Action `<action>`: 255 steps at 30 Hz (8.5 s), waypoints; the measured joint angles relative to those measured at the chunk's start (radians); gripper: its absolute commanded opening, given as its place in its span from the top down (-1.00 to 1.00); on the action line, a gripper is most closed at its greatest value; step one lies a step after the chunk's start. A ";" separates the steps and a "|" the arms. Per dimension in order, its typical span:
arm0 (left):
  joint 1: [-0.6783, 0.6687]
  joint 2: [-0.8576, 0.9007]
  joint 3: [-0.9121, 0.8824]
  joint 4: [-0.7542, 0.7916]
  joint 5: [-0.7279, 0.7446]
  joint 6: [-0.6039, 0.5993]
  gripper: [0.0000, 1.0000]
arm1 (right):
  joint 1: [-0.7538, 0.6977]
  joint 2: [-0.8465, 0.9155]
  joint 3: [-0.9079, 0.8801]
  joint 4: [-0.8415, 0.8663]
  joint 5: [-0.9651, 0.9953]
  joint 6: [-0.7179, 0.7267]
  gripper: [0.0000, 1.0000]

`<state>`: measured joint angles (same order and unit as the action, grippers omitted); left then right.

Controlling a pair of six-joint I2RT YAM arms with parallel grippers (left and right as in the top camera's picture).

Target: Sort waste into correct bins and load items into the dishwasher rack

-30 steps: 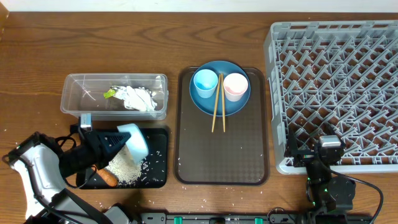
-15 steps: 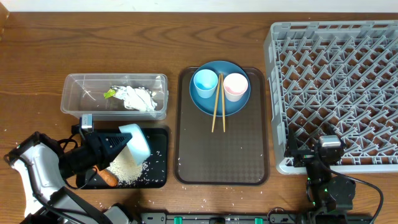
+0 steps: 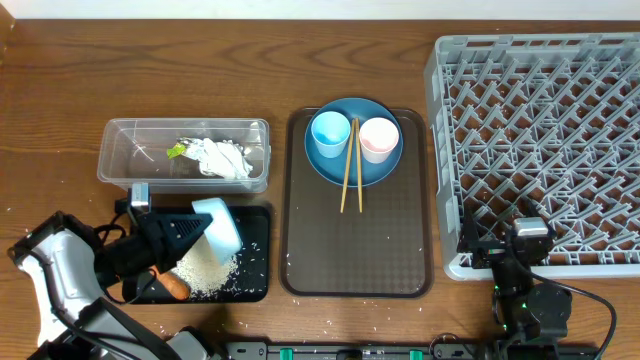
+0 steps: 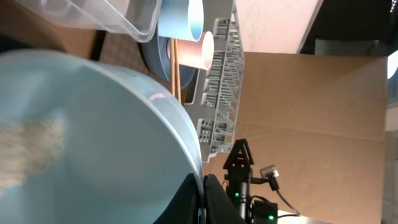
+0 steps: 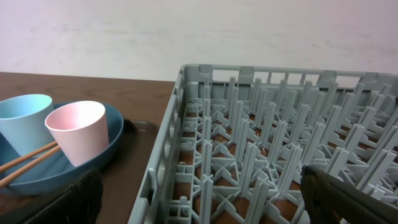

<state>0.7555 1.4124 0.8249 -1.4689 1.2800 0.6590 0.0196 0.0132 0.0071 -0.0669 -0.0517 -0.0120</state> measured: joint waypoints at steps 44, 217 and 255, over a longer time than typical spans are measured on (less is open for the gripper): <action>-0.019 0.063 0.000 -0.023 0.051 0.056 0.88 | 0.000 0.000 0.000 0.000 0.000 0.000 -0.98; -0.789 -0.443 0.201 0.477 -1.283 -1.102 -0.77 | 0.001 0.399 0.547 -0.544 -0.147 0.397 -0.98; -0.789 -0.426 0.202 0.478 -1.278 -1.103 -0.99 | 0.434 1.655 1.178 -0.712 -0.285 0.623 0.25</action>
<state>-0.0334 0.9863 1.0271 -0.9909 0.0021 -0.4438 0.4534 1.6680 1.1851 -0.7792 -0.3370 0.6109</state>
